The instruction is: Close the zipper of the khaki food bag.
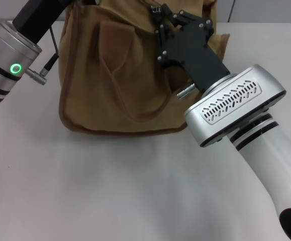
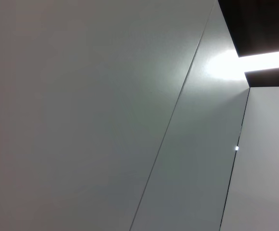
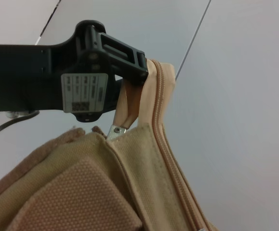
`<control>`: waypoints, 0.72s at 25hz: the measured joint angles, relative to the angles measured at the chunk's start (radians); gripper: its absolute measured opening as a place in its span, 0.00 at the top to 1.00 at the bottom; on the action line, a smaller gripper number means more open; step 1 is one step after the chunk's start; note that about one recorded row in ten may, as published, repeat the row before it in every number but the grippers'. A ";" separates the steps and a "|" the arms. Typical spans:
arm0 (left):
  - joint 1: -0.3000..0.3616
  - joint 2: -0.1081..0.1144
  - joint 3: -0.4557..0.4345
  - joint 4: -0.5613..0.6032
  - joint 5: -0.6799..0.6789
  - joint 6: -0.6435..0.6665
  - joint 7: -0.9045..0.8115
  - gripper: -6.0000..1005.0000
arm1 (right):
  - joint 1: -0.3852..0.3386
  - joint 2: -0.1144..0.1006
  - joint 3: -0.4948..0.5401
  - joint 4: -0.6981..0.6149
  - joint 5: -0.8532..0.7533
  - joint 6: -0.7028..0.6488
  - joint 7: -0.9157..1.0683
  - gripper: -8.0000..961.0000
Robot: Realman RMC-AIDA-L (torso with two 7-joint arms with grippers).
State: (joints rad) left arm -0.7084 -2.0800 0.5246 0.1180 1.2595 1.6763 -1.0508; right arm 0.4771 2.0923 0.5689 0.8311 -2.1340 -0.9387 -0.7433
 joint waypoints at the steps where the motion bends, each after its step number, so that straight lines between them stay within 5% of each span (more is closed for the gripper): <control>1: 0.000 0.000 0.000 0.000 0.000 0.000 0.000 0.97 | 0.000 0.000 0.000 0.000 0.000 0.000 0.000 0.82; 4: 0.001 0.000 0.000 0.000 0.000 0.000 0.000 0.97 | 0.000 0.000 0.001 0.000 0.000 0.000 0.000 0.95; 18: 0.010 0.000 0.000 0.001 -0.007 0.000 0.000 0.97 | -0.017 0.000 0.009 -0.007 0.006 0.002 -0.001 0.99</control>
State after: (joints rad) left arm -0.6981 -2.0801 0.5246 0.1189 1.2526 1.6766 -1.0507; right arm 0.4605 2.0923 0.5776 0.8243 -2.1281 -0.9366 -0.7440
